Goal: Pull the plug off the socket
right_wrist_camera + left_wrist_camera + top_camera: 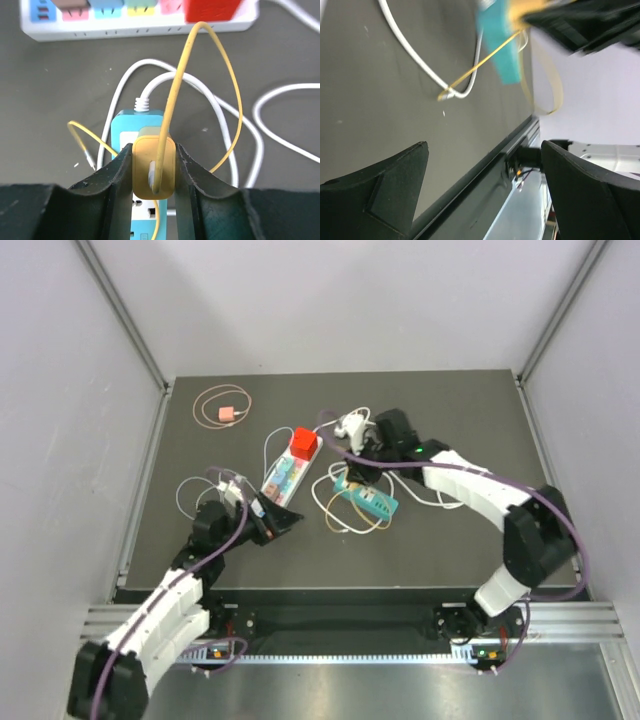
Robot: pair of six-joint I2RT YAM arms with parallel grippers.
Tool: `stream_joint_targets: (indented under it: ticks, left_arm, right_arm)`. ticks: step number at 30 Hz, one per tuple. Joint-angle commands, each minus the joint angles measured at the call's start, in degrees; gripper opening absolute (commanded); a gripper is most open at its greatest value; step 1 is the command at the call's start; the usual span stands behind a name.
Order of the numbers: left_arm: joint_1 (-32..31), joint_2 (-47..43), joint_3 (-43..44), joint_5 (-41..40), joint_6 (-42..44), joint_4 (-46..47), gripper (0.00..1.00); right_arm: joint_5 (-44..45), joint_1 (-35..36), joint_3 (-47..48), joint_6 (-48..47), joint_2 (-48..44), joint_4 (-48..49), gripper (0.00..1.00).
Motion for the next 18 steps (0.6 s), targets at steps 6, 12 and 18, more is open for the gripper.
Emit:
stream_joint_targets:
  ticks: [6,12,18]
  left_arm:
    - [-17.56,18.66,6.72,-18.25,-1.82,24.23,0.98]
    - [-27.41,33.6,16.83,-24.41,-0.14,27.94,0.96]
    - [-31.2,43.89,22.2,-27.58,-0.06,30.4,0.92]
  right_arm:
    - [-19.82,-10.09,-12.21,9.03,-14.95,13.52,0.0]
    - [-17.81,-12.74,-17.48,18.79,-18.55,21.44,0.0]
    - [-19.46,-13.53,-20.21,21.79,-21.54,24.43,0.0]
